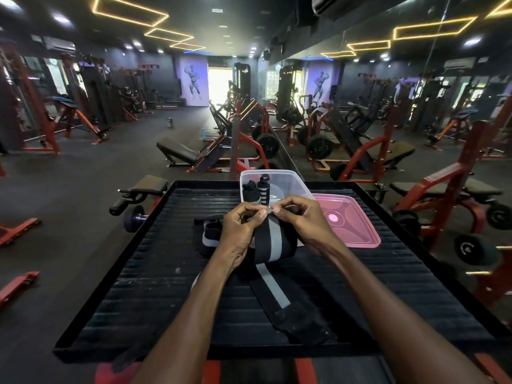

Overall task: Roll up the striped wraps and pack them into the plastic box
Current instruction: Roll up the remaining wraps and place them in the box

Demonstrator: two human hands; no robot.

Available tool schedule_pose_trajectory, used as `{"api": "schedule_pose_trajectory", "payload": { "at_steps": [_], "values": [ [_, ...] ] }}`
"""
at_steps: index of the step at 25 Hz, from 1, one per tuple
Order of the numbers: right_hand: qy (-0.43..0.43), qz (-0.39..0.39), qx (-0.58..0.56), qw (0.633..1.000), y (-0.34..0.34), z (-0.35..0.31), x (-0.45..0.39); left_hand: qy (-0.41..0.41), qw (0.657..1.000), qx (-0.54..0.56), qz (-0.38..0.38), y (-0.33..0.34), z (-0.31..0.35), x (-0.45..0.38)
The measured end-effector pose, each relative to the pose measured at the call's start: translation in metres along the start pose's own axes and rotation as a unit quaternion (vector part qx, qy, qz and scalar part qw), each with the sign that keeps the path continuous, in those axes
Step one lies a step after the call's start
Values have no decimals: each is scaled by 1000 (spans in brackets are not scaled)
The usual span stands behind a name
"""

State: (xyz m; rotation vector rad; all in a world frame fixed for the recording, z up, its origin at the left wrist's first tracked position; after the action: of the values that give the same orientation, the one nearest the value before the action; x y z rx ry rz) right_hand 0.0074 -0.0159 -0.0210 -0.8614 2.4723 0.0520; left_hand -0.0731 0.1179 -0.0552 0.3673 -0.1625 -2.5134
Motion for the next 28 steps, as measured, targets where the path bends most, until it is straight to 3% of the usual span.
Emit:
{"api": "schedule_pose_trajectory", "payload": {
  "at_steps": [6, 18, 20, 24, 28],
  "values": [
    [-28, -20, 36, 999, -5, 5, -3, -18, 1000, -2, -11, 0, -8, -1],
    [-39, -90, -55, 994, -11, 26, -20, -17, 1000, -7, 25, 0, -7, 0],
    [-35, -100, -78, 991, -9, 28, -21, 0, 998, -55, 36, 0, -3, -1],
    [-3, -87, -114, 990, -12, 32, -15, 12, 994, -103, 47, 0, -3, 1],
    [-34, -75, -60, 995, -14, 28, -15, 4, 996, -71, 47, -2, -7, 3]
  ]
}}
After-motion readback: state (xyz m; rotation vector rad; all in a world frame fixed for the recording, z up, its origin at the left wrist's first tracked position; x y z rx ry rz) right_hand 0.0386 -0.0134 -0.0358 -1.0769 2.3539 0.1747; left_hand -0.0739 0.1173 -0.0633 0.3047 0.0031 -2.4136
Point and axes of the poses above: each hand's wrist, its own x-axis away from the middle knuckle, its own y-axis out of the palm, z = x × y, the point moved 5 cm from there along -x, towards the middle knuckle, and after that the axes turned 10 degrees about -y, right-handed, at the moved point
